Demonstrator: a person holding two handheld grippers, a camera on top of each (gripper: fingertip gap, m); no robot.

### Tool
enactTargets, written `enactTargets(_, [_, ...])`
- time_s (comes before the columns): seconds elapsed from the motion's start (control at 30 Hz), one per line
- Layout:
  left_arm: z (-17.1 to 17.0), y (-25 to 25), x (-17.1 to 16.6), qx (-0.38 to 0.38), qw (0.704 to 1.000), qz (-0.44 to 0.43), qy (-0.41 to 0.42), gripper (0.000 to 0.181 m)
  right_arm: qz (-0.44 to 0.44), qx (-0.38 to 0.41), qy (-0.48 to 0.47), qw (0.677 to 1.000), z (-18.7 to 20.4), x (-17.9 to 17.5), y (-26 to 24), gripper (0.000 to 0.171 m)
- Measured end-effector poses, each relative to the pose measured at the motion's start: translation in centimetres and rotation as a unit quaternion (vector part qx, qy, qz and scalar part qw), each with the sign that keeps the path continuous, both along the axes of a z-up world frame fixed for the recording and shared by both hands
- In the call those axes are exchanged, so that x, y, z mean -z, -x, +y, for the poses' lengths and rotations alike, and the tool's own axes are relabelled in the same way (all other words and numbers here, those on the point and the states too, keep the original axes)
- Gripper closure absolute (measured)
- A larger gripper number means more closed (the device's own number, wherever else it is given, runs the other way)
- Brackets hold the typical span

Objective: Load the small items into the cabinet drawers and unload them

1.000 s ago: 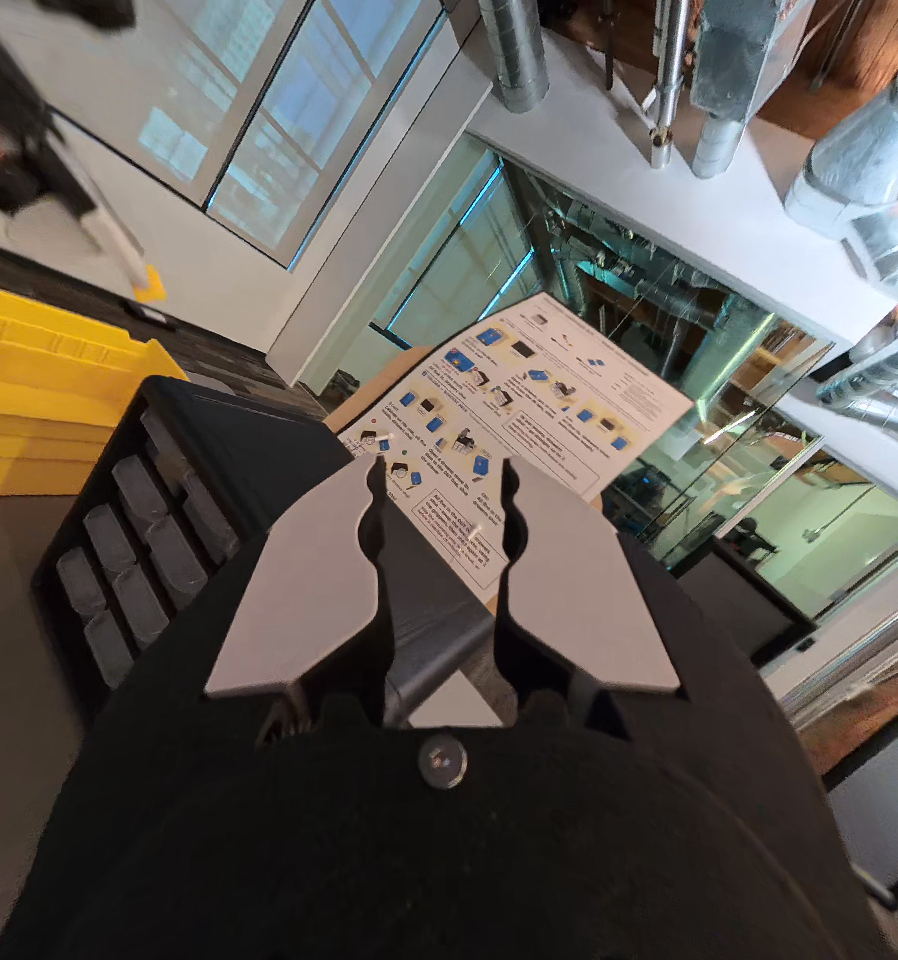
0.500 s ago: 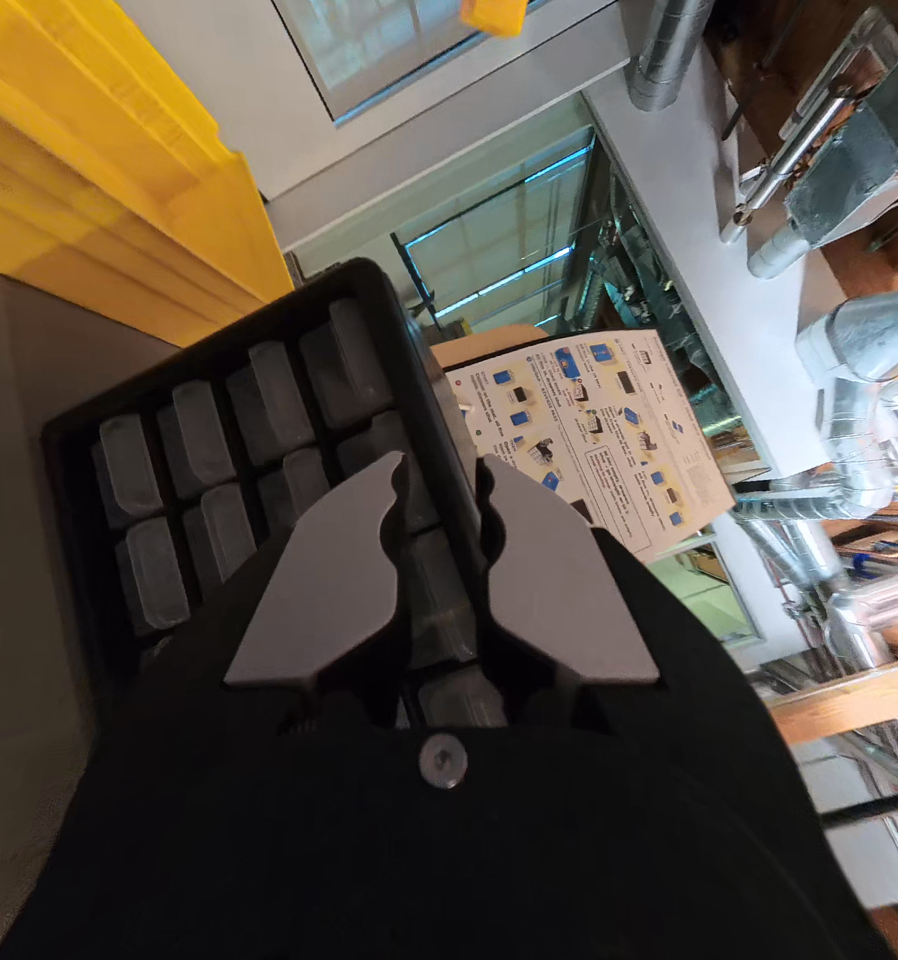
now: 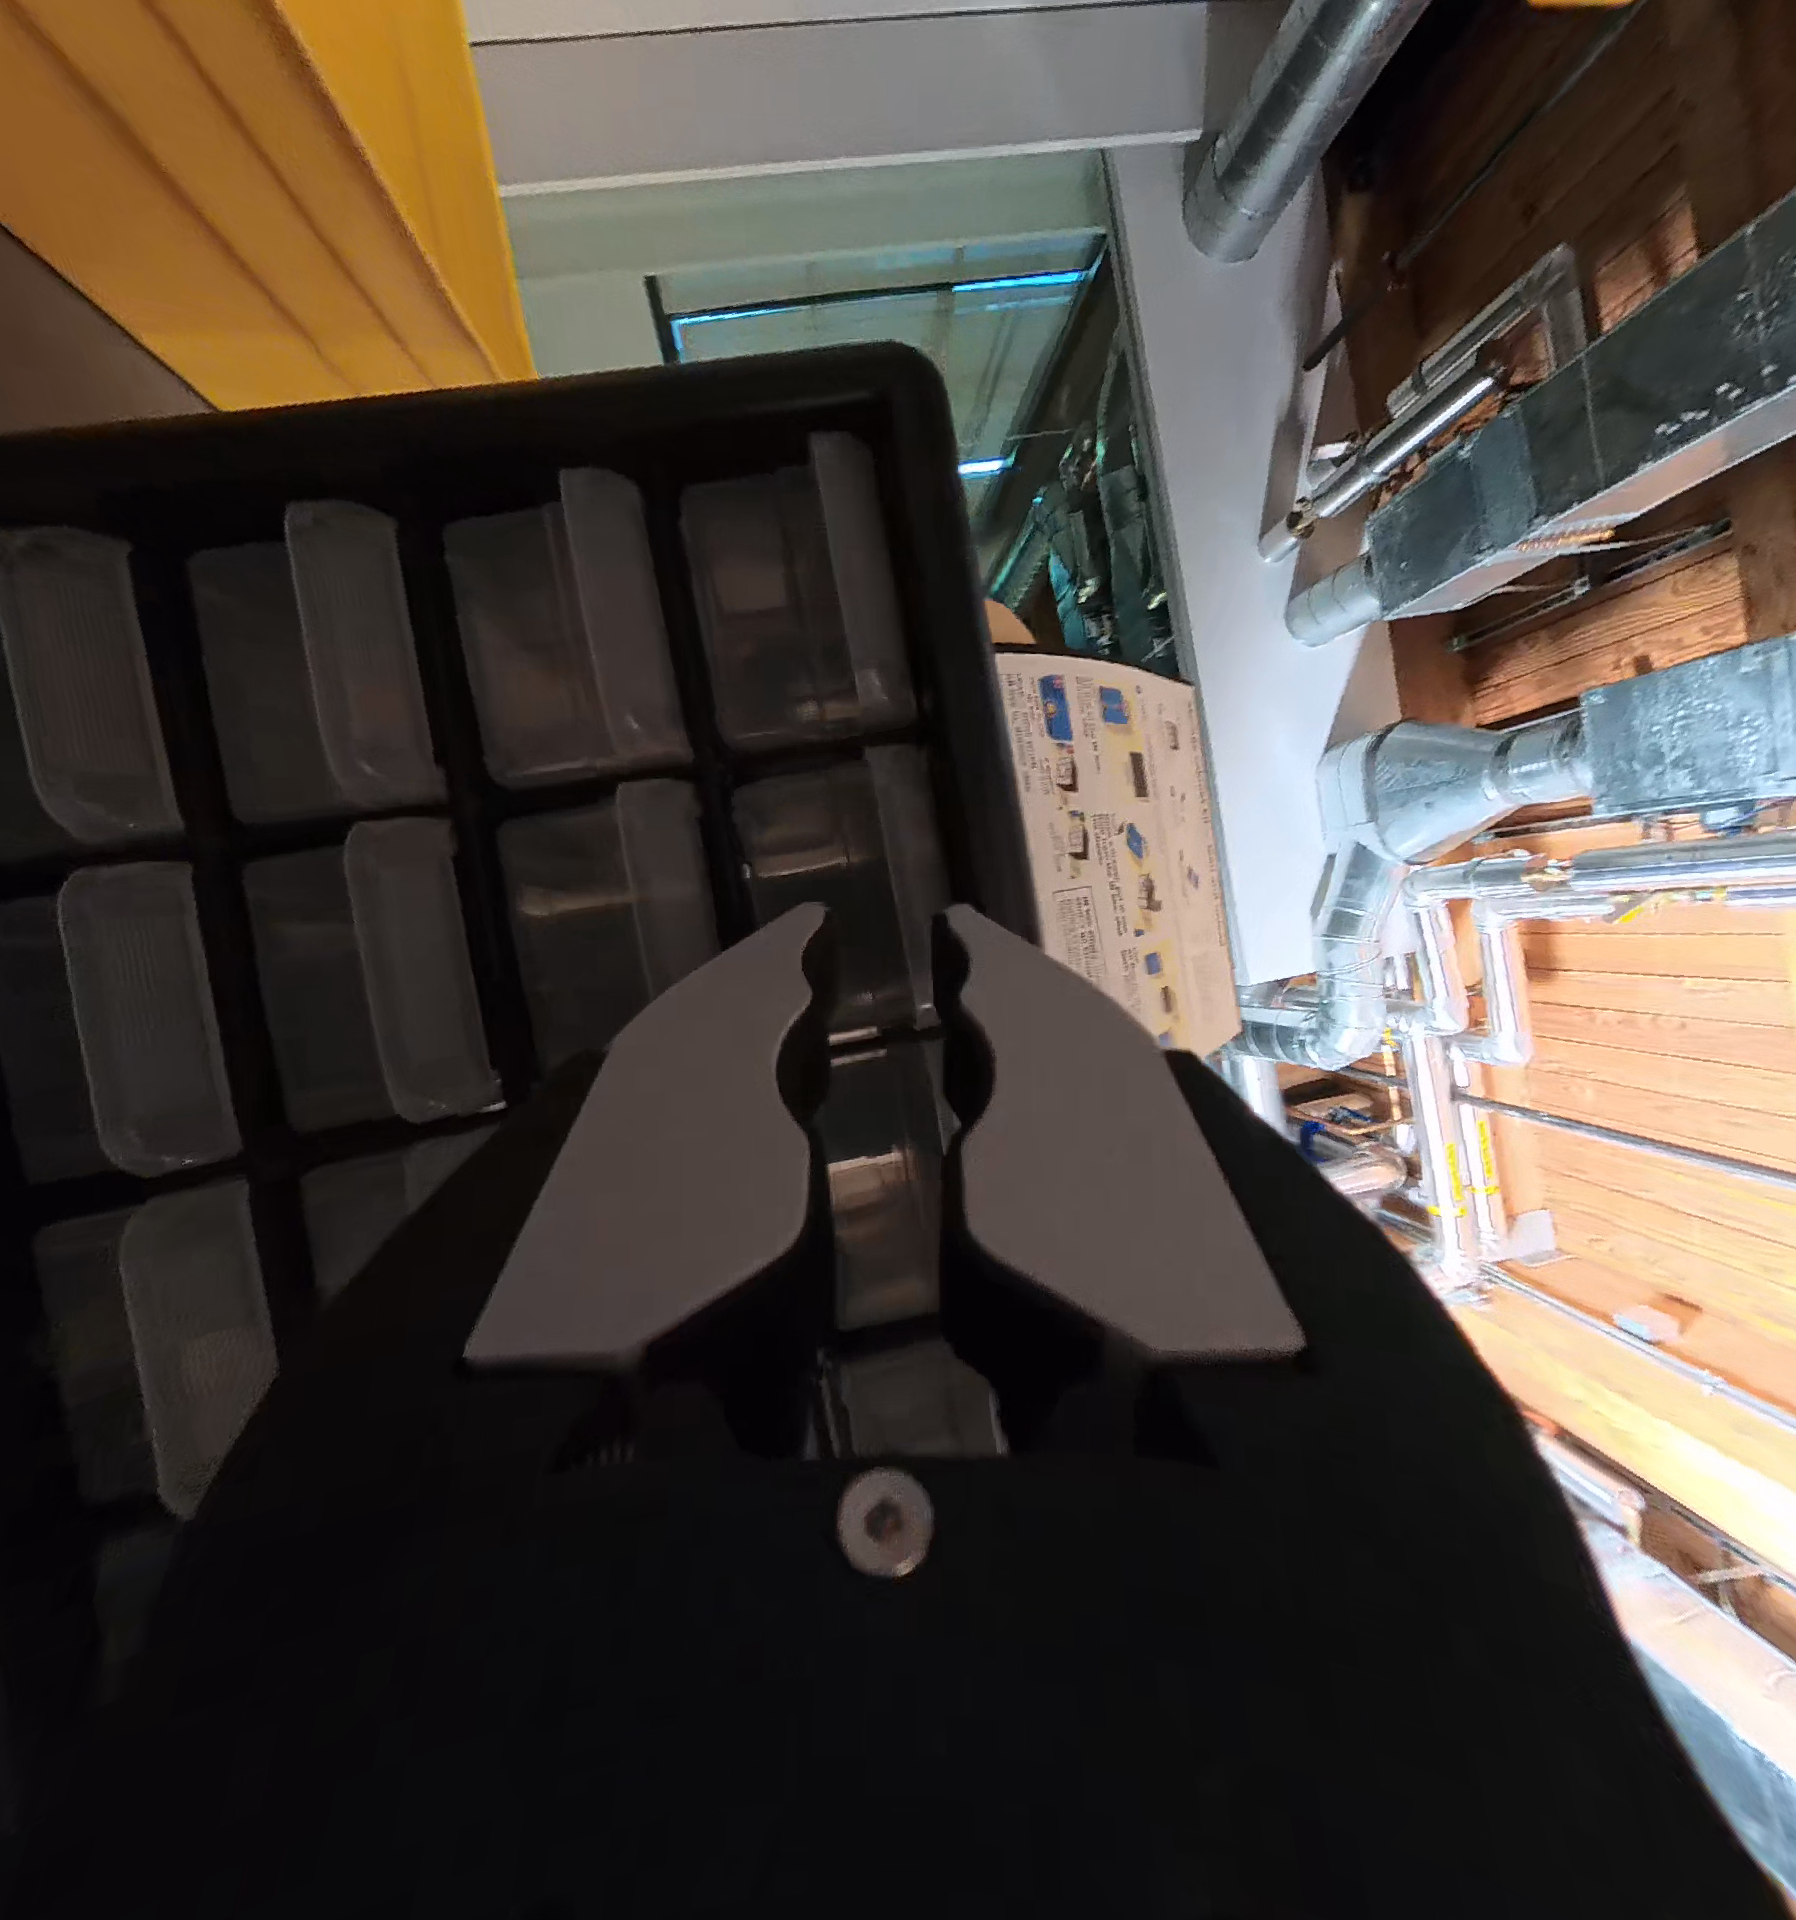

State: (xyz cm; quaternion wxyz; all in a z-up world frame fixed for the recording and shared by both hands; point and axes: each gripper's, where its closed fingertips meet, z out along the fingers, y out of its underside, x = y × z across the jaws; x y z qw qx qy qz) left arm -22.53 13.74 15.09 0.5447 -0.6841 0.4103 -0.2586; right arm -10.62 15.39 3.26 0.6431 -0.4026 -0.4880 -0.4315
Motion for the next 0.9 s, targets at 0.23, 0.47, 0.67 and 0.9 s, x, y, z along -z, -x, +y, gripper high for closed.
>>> enactTargets(0.23, [-0.5, -1.8, 0.9, 0.017, 1.0, 0.02, 0.004, 0.16, -0.035, 0.019, -0.051, 0.998, 0.8, -0.5, -0.1, 0.159])
enactTargets(0.47, [-1.1, -4.2, 2.6, 0.061, 0.997, 0.041, 0.027, 0.16, -0.044, -0.007, -0.082, 0.996, -0.3, -0.8, 0.2, 0.165])
enactTargets(0.67, [-2.6, -6.8, 4.4, 0.125, 0.989, 0.069, 0.038, 0.16, -0.06, -0.027, -0.086, 0.994, -3.0, -0.9, 1.4, 0.165])
enactTargets(0.9, [-2.8, -8.2, 6.7, 0.151, 0.981, 0.117, 0.044, 0.16, -0.082, -0.047, -0.095, 0.991, -5.5, -0.9, 2.3, 0.165])
